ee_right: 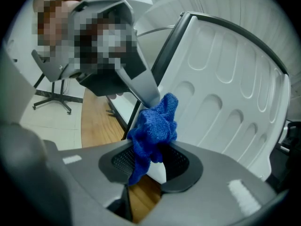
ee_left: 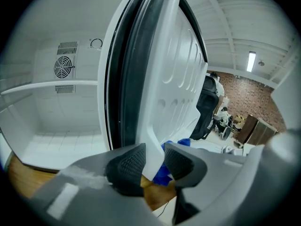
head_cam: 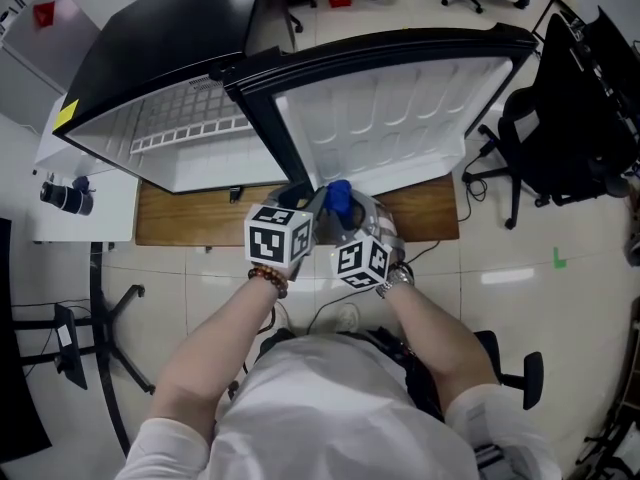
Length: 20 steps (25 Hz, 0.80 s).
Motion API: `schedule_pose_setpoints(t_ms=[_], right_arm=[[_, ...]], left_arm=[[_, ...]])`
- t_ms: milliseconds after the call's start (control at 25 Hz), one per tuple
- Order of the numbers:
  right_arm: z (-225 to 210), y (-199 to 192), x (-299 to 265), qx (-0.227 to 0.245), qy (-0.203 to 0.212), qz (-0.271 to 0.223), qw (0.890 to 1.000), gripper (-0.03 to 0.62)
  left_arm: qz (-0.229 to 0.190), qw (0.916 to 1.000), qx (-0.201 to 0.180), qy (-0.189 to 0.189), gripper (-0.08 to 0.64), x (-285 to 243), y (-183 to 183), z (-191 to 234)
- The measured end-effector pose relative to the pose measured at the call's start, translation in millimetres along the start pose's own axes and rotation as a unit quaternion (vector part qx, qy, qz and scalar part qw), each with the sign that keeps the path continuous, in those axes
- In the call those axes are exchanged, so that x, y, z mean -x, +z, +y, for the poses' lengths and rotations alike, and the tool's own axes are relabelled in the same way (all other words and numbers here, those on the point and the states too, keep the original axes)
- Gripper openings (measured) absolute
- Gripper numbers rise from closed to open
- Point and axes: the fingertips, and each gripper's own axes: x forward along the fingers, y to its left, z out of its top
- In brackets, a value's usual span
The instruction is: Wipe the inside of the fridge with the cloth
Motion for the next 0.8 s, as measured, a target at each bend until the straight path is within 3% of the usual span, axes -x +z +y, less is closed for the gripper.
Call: schedule_pose_setpoints(t_ms=[440, 600, 800], right_arm=[[0, -27, 5, 0.015, 0.008, 0.02, 1.0, 0.137], [-6, -19, -7, 0.023, 0.012, 0.018, 1.0, 0.137], [-7, -11, -26, 0.038, 0.022, 0.023, 0.999, 0.137]], left_arm=[[-0.001, 0.9999, 0.002, 0.015, 0.129, 0, 1, 0], [-0.005, 0.9996, 0.003, 0.029, 0.164, -3, 5, 2], [0.001, 0.9993, 0.007, 0.037, 0.156, -5, 4, 2]])
